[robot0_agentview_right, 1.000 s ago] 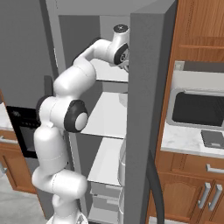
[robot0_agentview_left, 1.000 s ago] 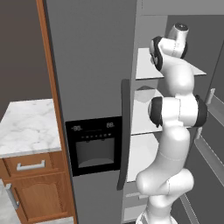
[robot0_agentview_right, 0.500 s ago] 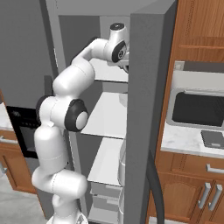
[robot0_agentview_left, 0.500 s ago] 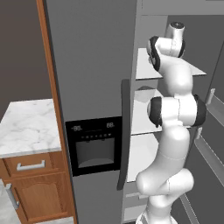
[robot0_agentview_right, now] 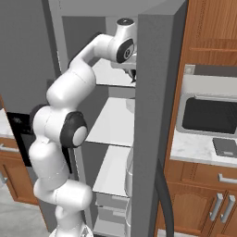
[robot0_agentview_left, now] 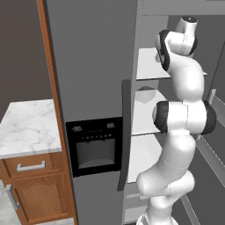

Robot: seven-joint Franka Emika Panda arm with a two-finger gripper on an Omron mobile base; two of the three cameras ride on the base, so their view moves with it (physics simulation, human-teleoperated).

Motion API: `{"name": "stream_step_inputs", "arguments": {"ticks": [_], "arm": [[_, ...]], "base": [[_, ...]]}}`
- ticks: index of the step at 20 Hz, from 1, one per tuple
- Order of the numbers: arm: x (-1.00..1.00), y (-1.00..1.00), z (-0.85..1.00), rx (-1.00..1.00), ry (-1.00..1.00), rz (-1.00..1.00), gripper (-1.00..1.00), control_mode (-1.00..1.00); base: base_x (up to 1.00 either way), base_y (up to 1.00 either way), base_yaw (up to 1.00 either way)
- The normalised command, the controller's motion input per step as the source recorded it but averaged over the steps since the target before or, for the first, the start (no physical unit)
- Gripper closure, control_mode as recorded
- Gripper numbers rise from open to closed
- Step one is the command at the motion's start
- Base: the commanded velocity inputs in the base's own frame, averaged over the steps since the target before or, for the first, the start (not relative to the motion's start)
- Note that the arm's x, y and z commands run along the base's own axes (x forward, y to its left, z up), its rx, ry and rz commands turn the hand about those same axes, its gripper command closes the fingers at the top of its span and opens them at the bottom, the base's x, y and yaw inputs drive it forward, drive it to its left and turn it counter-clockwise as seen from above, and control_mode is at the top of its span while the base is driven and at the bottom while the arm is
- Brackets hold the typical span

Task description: Take the fish from the fridge and place it on the digital scale on the counter by the fridge. Wait a few seconds for a reading, then move it to the plate on the dining counter.

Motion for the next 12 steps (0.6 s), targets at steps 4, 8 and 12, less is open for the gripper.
{"name": "stream_step_inputs", "arguments": {"ticks": [4, 8, 12], "arm": [[-1.00, 0.12, 0.03, 0.03, -0.13, -0.11, 1.00, -1.00], [-1.00, 0.31, 0.00, 0.00, -0.15, -0.14, 1.00, -1.00], [-1.00, 0.42, -0.02, 0.00, -0.14, -0.15, 1.00, -1.00]], "base": [[0.00, 0.00, 0.00], [0.00, 0.00, 0.00], [0.00, 0.00, 0.00]]}}
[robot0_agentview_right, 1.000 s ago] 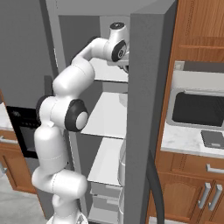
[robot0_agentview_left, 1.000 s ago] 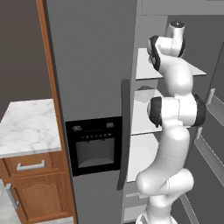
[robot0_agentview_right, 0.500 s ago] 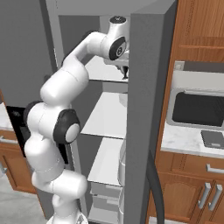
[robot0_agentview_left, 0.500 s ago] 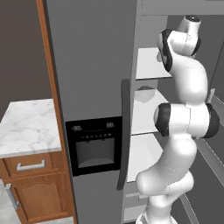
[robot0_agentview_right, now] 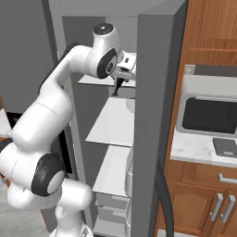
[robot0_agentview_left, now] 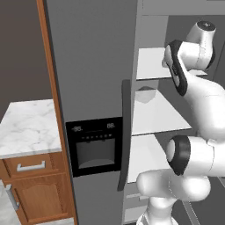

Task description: Take the fish from the fridge and place it on the digital scale on the counter by the fridge. Wait a few seconds for a reading, then move it to the plate on the dining counter.

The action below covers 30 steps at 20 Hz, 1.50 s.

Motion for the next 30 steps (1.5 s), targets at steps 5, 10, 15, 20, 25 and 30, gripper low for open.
{"name": "stream_step_inputs", "arguments": {"ticks": [5, 10, 15, 20, 25, 30], "arm": [[-1.00, 0.45, -0.05, 0.00, -0.11, -0.15, 1.00, -1.00], [-1.00, 0.41, 0.00, 0.00, -0.03, -0.12, 1.00, -1.00], [-1.00, 0.37, 0.00, 0.00, 0.00, -0.09, 1.00, -1.00], [-1.00, 0.24, -0.12, 0.00, -0.01, -0.03, 1.00, -1.00], [-0.68, 0.25, -0.36, 0.00, -0.03, 0.00, 1.00, -1.00], [-0.23, 0.16, -0.34, -0.01, -0.02, 0.02, 1.00, -1.00]], "base": [[0.00, 0.00, 0.00], [0.00, 0.00, 0.00], [0.00, 0.00, 0.00], [0.00, 0.00, 0.00], [0.00, 0.00, 0.00], [0.00, 0.00, 0.00]]}}
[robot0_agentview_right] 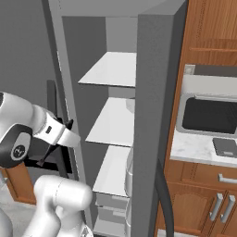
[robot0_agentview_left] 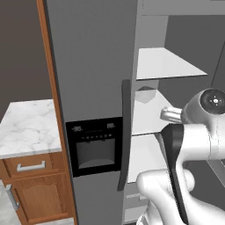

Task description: Take the fish from the fridge and place it on the digital scale on the counter by the fridge. Wait a few seconds for a reading, then move it to the plate on the dining counter.

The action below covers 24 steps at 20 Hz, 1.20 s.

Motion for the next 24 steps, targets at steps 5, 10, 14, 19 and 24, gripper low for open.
{"name": "stream_step_inputs", "arguments": {"ticks": [5, 10, 14, 19, 24], "arm": [[0.00, 0.04, -0.31, 0.00, 0.00, 0.04, 1.00, -1.00], [-0.02, 0.05, -0.11, 0.00, 0.03, 0.01, 1.00, 1.00], [0.00, 0.00, 0.00, 0.00, 0.00, 0.00, 1.00, 1.00], [0.00, 0.00, 0.00, 0.00, 0.00, 0.00, 1.00, 1.00], [0.00, 0.00, 0.00, 0.00, 0.00, 0.00, 1.00, 1.00]], "base": [[0.00, 0.00, 0.00], [-0.21, 0.12, 0.00], [-1.00, 0.57, 0.00], [-1.00, 0.76, -0.07], [-0.52, 0.50, -0.57]]}}
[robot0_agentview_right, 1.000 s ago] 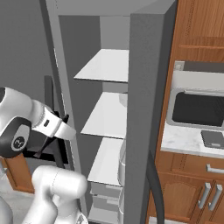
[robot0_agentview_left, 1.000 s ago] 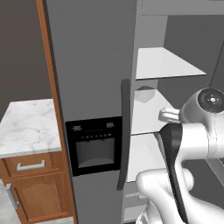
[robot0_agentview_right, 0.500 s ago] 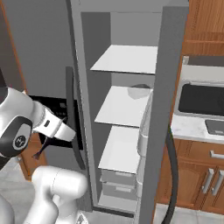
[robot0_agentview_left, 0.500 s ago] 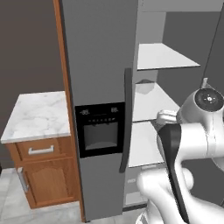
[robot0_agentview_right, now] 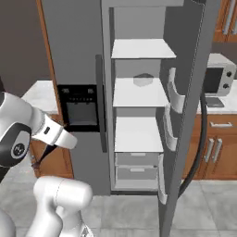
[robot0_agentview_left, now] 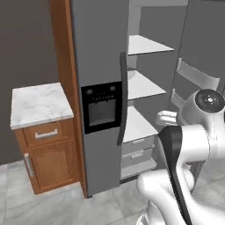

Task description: Take the fish from the fridge and place it on the digital scale on the counter by the fridge. Wait a few seconds for a reading, then move it to the plate on the dining counter.

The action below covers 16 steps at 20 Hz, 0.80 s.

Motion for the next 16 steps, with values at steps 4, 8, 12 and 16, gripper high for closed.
{"name": "stream_step_inputs", "arguments": {"ticks": [4, 8, 12, 16], "arm": [[0.00, 0.00, 0.00, 0.00, 0.00, 0.00, 1.00, 1.00], [0.00, 0.00, 0.00, 0.00, 0.00, 0.00, 1.00, 1.00], [0.00, 0.00, 0.00, 0.00, 0.00, 0.00, 1.00, 1.00], [0.00, 0.00, 0.00, 0.00, 0.00, 0.00, 1.00, 1.00]], "base": [[-0.11, 0.04, -0.96], [-0.18, 0.00, -0.98], [-0.23, 0.00, -0.95], [-0.28, 0.00, -0.91]]}}
